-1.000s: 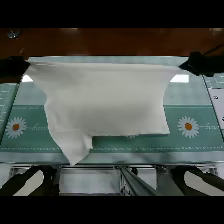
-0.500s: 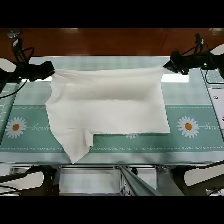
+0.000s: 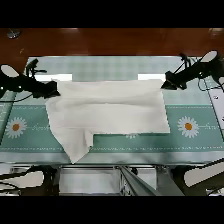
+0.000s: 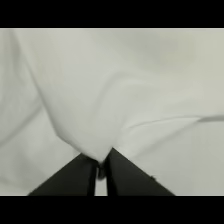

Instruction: Fold the shirts.

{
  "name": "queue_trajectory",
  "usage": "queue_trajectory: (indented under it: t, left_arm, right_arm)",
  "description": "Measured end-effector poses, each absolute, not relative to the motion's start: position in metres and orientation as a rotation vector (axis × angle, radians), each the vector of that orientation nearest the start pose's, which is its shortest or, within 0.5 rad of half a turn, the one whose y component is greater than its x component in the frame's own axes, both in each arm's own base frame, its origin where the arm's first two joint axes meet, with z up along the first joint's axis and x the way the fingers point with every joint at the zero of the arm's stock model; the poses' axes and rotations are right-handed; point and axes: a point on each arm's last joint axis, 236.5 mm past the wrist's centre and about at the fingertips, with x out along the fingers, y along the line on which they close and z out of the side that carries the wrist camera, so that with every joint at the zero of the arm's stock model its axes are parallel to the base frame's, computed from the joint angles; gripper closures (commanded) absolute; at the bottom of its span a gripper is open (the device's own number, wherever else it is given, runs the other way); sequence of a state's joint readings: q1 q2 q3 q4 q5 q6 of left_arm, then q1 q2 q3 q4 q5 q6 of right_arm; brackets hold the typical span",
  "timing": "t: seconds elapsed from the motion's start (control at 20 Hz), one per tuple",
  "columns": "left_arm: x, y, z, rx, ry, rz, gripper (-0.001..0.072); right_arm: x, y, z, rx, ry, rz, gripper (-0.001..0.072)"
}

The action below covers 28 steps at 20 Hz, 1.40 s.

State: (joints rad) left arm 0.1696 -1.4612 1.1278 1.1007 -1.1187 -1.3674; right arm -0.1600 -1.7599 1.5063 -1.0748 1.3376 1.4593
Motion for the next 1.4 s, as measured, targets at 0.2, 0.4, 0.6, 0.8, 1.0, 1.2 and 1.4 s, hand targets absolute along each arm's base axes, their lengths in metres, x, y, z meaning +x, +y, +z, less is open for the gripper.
queue_trajectory:
  t: [0.2,0.4,0.6,0.8,1.0,1.2,1.4]
  left_arm:
    - [0.370,-0.020,-0.057,-0.406,1.464,-0.189,0.0003]
    - [0.331,0.008,-0.051,-0.392,1.561,-0.130,0.0003]
    - [0.263,0.032,-0.062,-0.524,1.638,-0.024,0.0003]
    - [0.227,0.015,-0.072,-0.761,1.551,-0.001,0.0003]
    - [0.209,-0.005,-0.084,-0.872,1.512,0.004,0.0003]
    - [0.203,-0.034,-0.093,-0.935,1.500,-0.048,0.0003]
    - [0.195,-0.067,-0.098,-0.933,1.527,-0.128,0.0013]
  right_arm:
    - [0.427,0.031,-0.054,0.449,1.543,0.201,0.0088]
    - [0.403,-0.007,-0.021,0.365,1.534,0.138,0.0088]
    - [0.349,-0.051,-0.021,0.403,1.503,0.012,0.0088]
    - [0.303,-0.020,-0.040,0.627,1.444,0.089,0.0089]
    - [0.273,0.010,-0.057,0.744,1.453,0.168,0.0089]
    - [0.266,0.026,-0.061,0.806,1.437,0.211,0.0089]
    - [0.271,0.028,-0.059,0.823,1.407,0.218,0.0089]
